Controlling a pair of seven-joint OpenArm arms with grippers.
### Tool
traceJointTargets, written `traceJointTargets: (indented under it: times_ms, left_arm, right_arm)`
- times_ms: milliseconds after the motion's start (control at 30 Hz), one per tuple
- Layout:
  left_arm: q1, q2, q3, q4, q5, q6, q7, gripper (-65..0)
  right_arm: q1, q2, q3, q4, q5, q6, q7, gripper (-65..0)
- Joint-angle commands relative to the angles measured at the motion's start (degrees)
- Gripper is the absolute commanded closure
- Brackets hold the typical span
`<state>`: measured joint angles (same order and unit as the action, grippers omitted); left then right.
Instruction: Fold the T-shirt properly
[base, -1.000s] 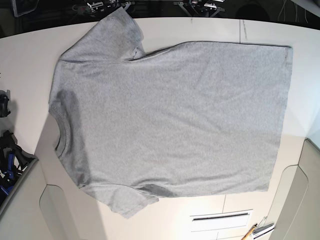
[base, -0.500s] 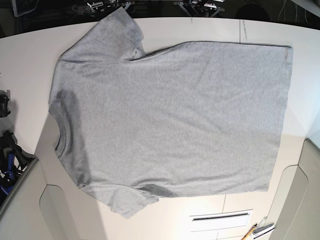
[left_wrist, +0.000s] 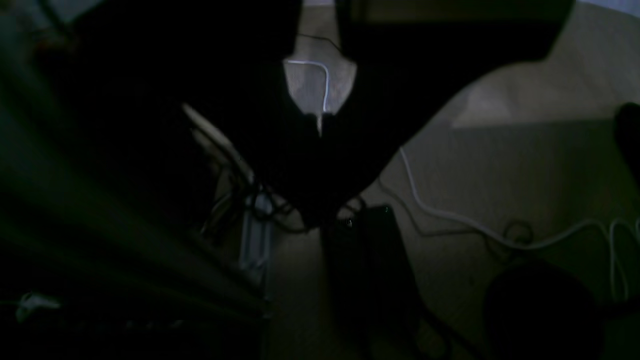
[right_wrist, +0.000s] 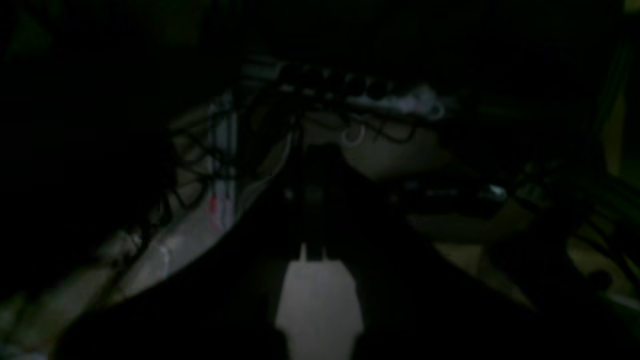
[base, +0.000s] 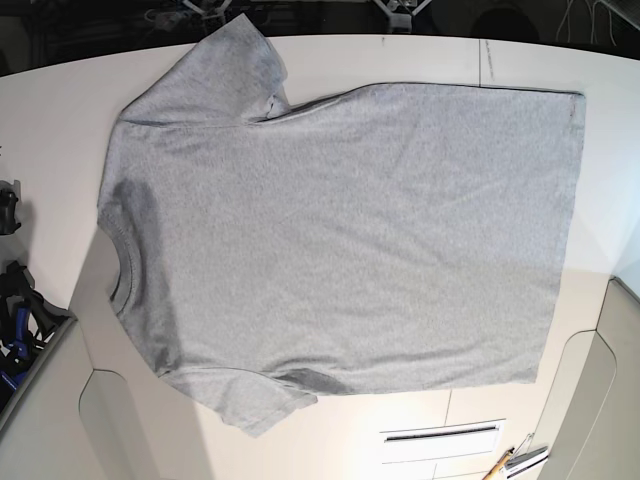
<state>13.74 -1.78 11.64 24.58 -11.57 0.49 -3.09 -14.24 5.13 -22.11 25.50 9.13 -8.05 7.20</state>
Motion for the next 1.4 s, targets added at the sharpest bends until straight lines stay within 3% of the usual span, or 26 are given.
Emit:
traceJointTargets:
  times_ms: [0,267,400,467,567,733,800,867,933,1033,1100,1200,1367]
  left_arm:
    - [2.1,-0.7,0.0,2.3,0.0,0.1,-0.6,0.0]
    - [20.2,-8.3,0.0,22.8,-2.3,0.0,-0.5,0.0]
    - [30.9,-14.2,0.0,35.5,-4.5,-4.4,-0.2,0.0]
    - [36.1,-17.3,0.0,42.2,-4.6,-6.7,0.9,0.0]
    - [43.3,-22.5,-0.2,52.9,-4.5,-9.3,2.6,0.0]
    - [53.9,-30.0,-5.7,71.7,-4.5,-9.6,6.2,0.0]
    - [57.0,-31.8,-10.0,78.9,-4.6,-12.1,9.4,0.0]
    - [59.0,-32.6,-15.4,85.2,-6.6,-16.8,13.3,0.0]
    - [59.8,-32.5,-21.4,90.1,-13.0,-22.9,17.2,0.0]
    - [59.7,-32.5,-30.5,94.0,-26.9,-33.0,20.2,0.0]
    - [59.4,-32.5,-35.9,94.3,-35.0,-39.3,20.6,0.0]
    - [57.8,-32.3,-41.9,94.3,-45.2,-40.5,26.0,0.0]
    - [52.7,-29.6,-45.1,94.3,-56.1,-40.5,37.4,0.0]
  right_arm:
    - [-1.9,0.9,0.0,1.8,0.1,0.0,0.8,0.0]
    - [-18.2,8.3,0.0,21.2,1.3,0.0,0.7,0.0]
    - [-26.7,13.2,1.3,34.2,2.9,-4.6,0.3,0.0]
    - [-30.8,15.0,3.7,41.4,2.9,-6.9,-0.2,0.0]
    - [-37.5,17.2,9.4,53.3,2.9,-7.6,-2.1,0.0]
    - [-48.4,19.2,20.9,74.3,4.2,-7.0,-4.9,0.0]
    - [-50.8,19.6,26.3,81.5,6.8,-2.4,-6.0,0.0]
    - [-51.3,19.6,32.2,87.4,11.5,4.2,-10.9,0.0]
    - [-50.4,19.0,38.5,91.5,18.1,11.6,-16.7,0.0]
    - [-46.8,15.2,47.9,93.4,30.5,22.2,-23.3,0.0]
    - [-43.4,11.7,53.2,93.1,38.6,25.3,-27.5,0.0]
    - [-38.1,7.1,58.9,91.3,48.0,27.4,-31.3,0.0]
    - [-28.6,2.6,62.3,81.5,54.8,31.6,-33.3,0.0]
